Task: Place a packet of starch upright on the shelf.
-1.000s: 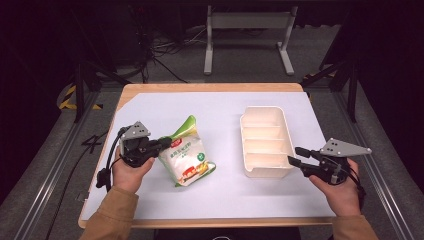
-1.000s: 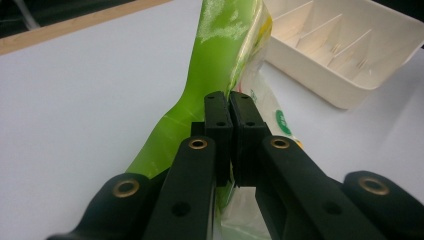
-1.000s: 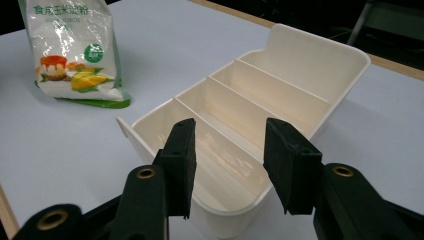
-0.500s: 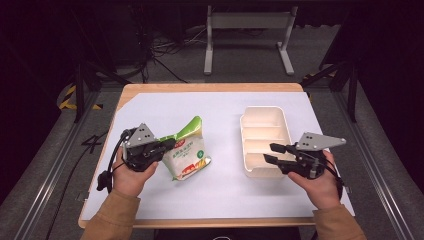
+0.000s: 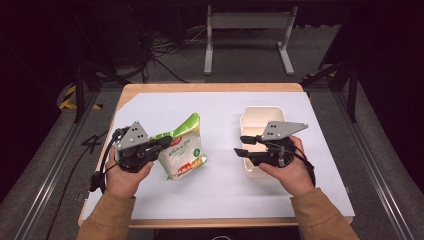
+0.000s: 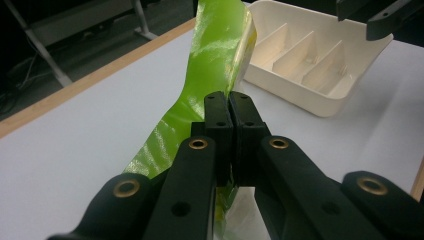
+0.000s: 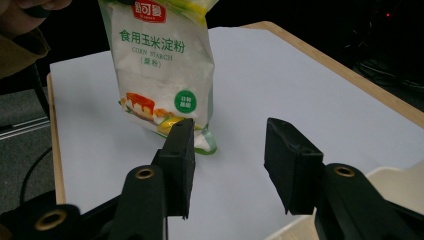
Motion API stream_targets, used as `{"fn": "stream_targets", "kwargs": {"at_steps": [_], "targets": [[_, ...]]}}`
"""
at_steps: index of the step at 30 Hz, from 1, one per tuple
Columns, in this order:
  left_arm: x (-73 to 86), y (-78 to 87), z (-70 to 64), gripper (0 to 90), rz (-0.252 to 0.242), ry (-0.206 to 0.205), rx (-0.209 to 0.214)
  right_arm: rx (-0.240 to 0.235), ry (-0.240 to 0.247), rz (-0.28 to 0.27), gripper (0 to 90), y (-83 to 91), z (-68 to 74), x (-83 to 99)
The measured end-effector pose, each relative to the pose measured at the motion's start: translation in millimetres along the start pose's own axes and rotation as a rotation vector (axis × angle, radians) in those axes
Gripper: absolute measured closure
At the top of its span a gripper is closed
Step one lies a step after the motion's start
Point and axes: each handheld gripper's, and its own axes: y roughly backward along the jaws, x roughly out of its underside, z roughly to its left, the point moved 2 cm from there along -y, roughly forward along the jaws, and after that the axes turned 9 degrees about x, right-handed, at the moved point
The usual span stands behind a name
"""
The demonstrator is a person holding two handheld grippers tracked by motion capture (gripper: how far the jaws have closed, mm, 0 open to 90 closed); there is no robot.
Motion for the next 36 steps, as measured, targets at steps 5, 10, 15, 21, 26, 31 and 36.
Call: {"fn": "stream_targets", "kwargs": {"at_steps": [5, 10, 15, 21, 26, 31, 36], "targets": [[-5.0, 2.1, -5.6, 88.6, -0.006, -0.028, 0.010, -0.048, 0.012, 0.016, 50.5, -19.3, 6.5, -10.8], [-10.2, 2.1, -13.6, 88.6, -0.012, -0.054, 0.039, -0.113, 0.021, 0.027, 43.9, -40.5, 9.1, -17.8], [-13.9, 0.7, -20.9, 88.6, -0.016, -0.075, 0.069, -0.165, 0.015, 0.010, 41.0, -54.7, 10.9, -22.8], [-17.3, -1.2, -29.6, 88.5, -0.026, -0.090, 0.099, -0.198, 0.016, 0.002, 38.4, -64.5, 13.7, -24.5], [-19.1, -4.3, -35.3, 88.5, -0.019, -0.106, 0.120, -0.240, 0.037, -0.011, 38.8, -69.8, 19.6, -25.3], [-19.8, -6.4, -39.8, 88.5, -0.019, -0.115, 0.132, -0.284, 0.047, -0.029, 40.2, -72.1, 23.6, -26.9], [-19.7, -7.4, -41.1, 88.4, -0.021, -0.123, 0.139, -0.325, 0.065, -0.040, 50.3, -70.3, 26.1, -28.5]]}}
